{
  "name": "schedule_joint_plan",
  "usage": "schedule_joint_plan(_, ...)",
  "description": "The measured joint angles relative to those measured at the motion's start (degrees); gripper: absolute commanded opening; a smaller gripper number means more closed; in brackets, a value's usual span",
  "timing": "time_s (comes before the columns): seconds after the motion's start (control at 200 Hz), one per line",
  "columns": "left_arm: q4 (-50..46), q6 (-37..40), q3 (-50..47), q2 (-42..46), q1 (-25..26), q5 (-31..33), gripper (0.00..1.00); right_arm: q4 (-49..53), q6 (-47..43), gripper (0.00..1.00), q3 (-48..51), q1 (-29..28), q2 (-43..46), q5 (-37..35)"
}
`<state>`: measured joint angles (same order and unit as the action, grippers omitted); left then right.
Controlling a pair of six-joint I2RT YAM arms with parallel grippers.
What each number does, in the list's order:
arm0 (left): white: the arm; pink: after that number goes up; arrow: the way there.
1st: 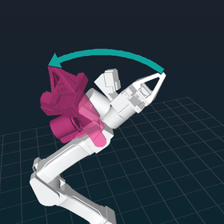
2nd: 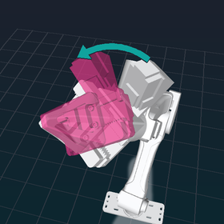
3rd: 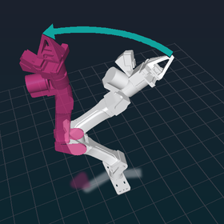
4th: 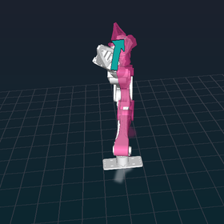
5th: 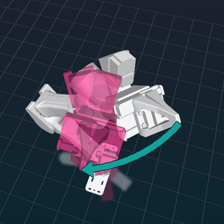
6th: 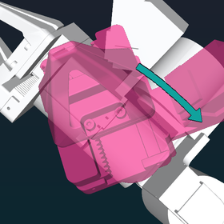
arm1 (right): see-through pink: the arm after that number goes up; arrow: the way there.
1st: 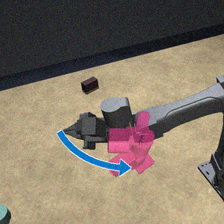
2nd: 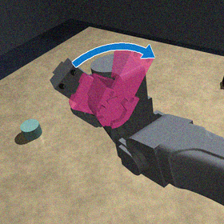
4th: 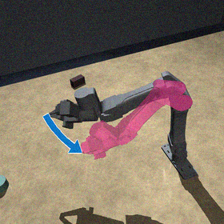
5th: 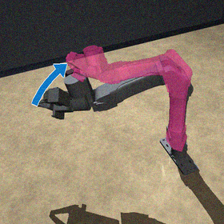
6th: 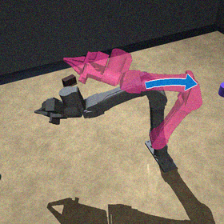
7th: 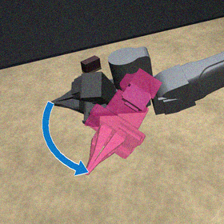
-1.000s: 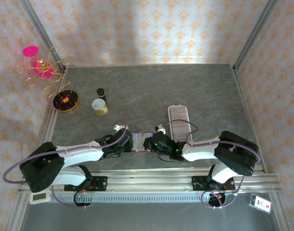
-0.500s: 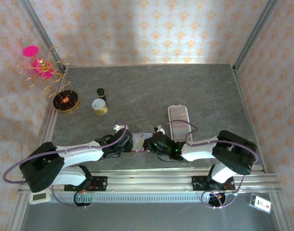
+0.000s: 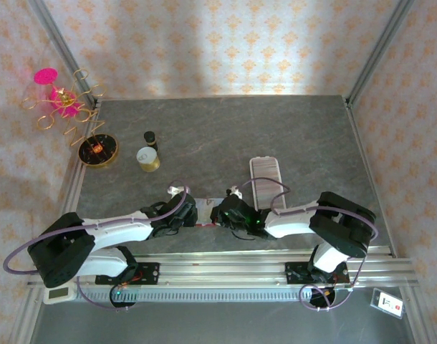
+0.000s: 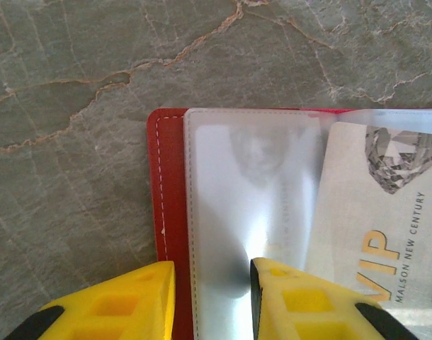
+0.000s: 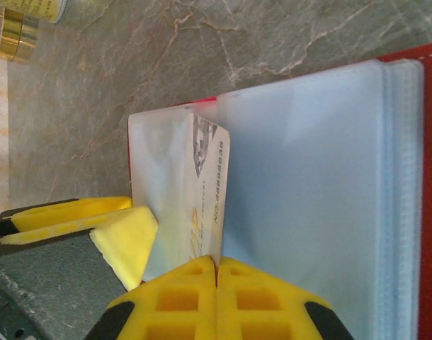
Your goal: Put the credit cards into the card holder
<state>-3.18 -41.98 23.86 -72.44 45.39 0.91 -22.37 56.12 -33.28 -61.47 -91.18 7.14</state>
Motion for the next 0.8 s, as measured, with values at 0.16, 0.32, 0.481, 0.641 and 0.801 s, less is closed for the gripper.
schedule_joint_plan(0.16, 0.39, -0.17, -0.33, 0.11, 0.00, 0.02, 0.30, 2.25, -0.85, 0.00, -1.75, 0.00, -1.40, 0.02)
schedule_joint_plan(0.32, 1.11, -0.20, -0.83, 0.48, 0.00, 0.04, 0.30, 5.57, -1.68, 0.00, -3.67, 0.00, -1.97, 0.13)
schedule_joint_plan(0.481, 1.33, -0.24, -1.01, 0.50, 0.00, 0.07, 0.29, 7.85, -2.40, 0.00, -4.35, 0.00, -1.97, 0.13)
schedule_joint_plan(0.641, 1.53, -0.57, -1.09, 0.55, 0.00, 0.07, 0.29, 10.82, -3.72, 0.00, -5.79, 0.00, -1.97, 0.09)
schedule_joint_plan(0.801, 1.53, -0.61, -1.09, 0.55, 0.00, 0.09, 0.29, 13.70, -5.11, 0.00, -7.39, 0.00, -2.01, -0.07)
